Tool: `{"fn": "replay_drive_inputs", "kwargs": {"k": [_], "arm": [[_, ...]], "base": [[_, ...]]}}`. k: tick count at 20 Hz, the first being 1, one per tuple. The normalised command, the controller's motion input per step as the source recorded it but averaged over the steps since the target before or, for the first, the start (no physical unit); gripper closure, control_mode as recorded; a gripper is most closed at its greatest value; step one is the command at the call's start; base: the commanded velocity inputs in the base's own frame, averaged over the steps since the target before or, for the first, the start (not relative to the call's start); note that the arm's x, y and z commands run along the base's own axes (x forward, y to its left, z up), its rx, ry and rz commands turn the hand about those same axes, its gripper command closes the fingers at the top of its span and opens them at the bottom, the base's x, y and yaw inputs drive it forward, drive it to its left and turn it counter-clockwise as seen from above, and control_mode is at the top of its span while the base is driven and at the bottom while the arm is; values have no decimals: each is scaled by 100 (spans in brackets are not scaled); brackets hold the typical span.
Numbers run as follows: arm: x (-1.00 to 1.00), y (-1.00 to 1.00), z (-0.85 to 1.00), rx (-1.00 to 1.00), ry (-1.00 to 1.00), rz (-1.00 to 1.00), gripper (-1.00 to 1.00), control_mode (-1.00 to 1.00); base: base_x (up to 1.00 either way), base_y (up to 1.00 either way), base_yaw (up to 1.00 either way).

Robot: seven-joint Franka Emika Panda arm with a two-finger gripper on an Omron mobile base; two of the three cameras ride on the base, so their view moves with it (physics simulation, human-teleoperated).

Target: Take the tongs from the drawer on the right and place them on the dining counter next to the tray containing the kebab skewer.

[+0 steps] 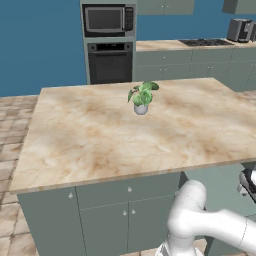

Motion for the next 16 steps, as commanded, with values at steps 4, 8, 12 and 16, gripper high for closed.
{"fn": "replay_drive_inputs", "kwargs": {"k": [4,8,12,16], "arm": [[0,0,0,0,0,0,-100,-100],[0,0,0,0,0,0,100,-100],[0,0,0,0,0,0,100,-100],[0,0,0,0,0,0,100,-100]], "base": [[0,0,0],[0,0,0],[0,0,0],[0,0,0]]}}
